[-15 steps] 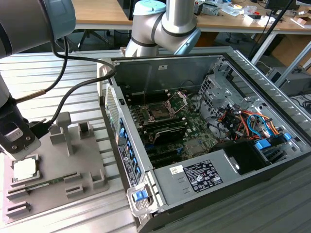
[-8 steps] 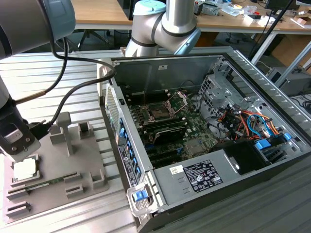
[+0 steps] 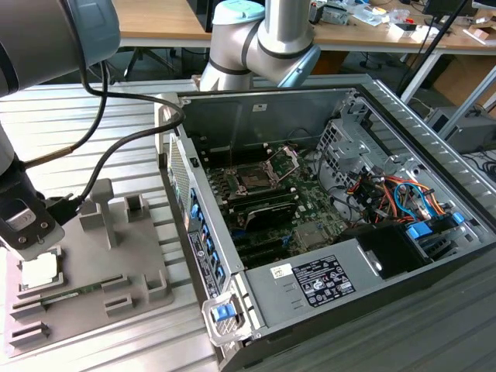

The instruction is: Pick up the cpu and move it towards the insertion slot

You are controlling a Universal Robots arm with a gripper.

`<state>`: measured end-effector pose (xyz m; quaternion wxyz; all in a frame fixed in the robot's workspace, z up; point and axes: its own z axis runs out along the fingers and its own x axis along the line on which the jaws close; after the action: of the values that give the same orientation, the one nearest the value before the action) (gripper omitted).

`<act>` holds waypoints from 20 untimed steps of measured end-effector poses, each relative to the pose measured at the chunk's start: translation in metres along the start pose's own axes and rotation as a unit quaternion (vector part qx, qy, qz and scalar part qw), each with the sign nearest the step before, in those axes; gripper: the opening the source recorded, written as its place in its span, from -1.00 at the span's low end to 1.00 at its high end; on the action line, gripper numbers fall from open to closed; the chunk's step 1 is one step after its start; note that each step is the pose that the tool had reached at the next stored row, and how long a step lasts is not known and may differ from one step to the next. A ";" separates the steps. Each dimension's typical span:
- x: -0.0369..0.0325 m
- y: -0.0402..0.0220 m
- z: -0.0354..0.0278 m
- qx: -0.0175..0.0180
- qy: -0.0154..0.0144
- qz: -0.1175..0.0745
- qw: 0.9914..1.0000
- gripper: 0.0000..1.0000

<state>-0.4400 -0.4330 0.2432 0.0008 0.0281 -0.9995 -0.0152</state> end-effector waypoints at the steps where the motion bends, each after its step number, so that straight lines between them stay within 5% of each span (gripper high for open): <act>1: 0.0001 -0.0003 0.0000 0.000 0.000 0.000 1.000 -0.79; 20: 0.0009 -0.0043 0.0016 0.000 0.000 0.000 1.000 -0.79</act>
<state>-0.4407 -0.4373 0.2414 0.0007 0.0282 -0.9995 -0.0152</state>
